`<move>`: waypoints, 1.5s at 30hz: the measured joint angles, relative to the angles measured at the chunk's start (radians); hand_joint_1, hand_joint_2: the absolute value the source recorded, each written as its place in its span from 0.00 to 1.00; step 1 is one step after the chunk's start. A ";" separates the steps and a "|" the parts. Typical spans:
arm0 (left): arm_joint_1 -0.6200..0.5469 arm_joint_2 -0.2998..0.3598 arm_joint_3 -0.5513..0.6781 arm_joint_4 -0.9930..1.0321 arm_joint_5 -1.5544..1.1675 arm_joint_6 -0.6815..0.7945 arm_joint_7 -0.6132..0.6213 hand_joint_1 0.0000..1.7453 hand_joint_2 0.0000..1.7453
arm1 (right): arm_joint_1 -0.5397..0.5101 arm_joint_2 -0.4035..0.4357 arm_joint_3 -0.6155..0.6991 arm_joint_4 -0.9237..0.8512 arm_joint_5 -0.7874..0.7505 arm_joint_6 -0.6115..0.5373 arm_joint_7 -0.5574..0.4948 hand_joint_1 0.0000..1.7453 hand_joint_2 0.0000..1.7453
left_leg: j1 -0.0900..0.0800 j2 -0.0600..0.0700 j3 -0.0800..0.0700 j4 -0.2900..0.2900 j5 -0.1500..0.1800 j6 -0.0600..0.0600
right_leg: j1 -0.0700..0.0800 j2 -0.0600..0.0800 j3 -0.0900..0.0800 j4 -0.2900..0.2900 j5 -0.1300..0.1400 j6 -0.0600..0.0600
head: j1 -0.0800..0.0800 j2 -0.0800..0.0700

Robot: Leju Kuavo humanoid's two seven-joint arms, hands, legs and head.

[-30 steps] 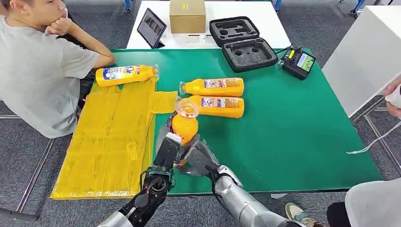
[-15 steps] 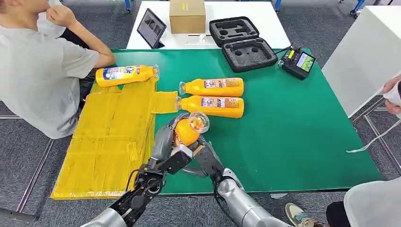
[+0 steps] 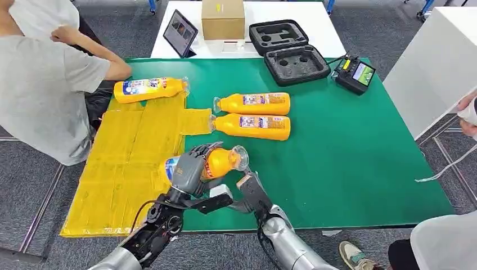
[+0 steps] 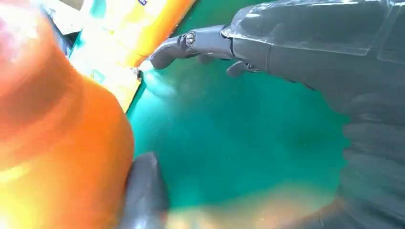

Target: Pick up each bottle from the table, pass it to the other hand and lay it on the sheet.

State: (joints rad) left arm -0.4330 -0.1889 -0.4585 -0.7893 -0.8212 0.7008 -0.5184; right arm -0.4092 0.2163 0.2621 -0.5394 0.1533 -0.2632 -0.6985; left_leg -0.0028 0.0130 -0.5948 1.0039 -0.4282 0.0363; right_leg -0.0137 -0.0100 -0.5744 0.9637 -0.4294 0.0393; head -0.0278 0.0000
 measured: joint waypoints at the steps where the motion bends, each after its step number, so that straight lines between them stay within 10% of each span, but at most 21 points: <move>1: 0.004 0.000 0.023 -0.013 -0.074 0.000 0.013 1.00 1.00 | 0.003 -0.002 0.000 -0.003 -0.003 0.000 0.000 0.00 1.00 | 0.000 0.000 0.000 0.000 0.000 0.000 | 0.000 0.000 0.000 0.000 0.000 0.000 | 0.000 0.000; 31: -0.042 0.008 0.265 0.076 -0.413 0.000 0.294 1.00 1.00 | 0.009 -0.019 0.001 -0.011 -0.035 0.041 0.000 0.00 1.00 | 0.000 0.000 -0.001 0.000 0.000 0.000 | 0.000 0.000 -0.001 0.000 0.000 0.000 | 0.000 0.000; 45: -0.059 0.042 0.415 0.142 -0.546 0.000 0.357 1.00 1.00 | 0.152 -0.059 0.063 -0.410 -0.028 -0.048 -0.002 0.00 1.00 | 0.000 -0.001 -0.002 0.000 0.000 0.000 | 0.000 -0.001 -0.002 0.000 0.000 0.000 | 0.000 0.000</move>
State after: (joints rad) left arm -0.4916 -0.1469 -0.0431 -0.6470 -1.3668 0.7012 -0.1614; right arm -0.2575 0.1575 0.3247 -0.9496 0.1255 -0.3113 -0.7000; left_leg -0.0027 0.0124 -0.5968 1.0038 -0.4280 0.0362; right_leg -0.0137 -0.0106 -0.5760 0.9638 -0.4295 0.0391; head -0.0275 0.0000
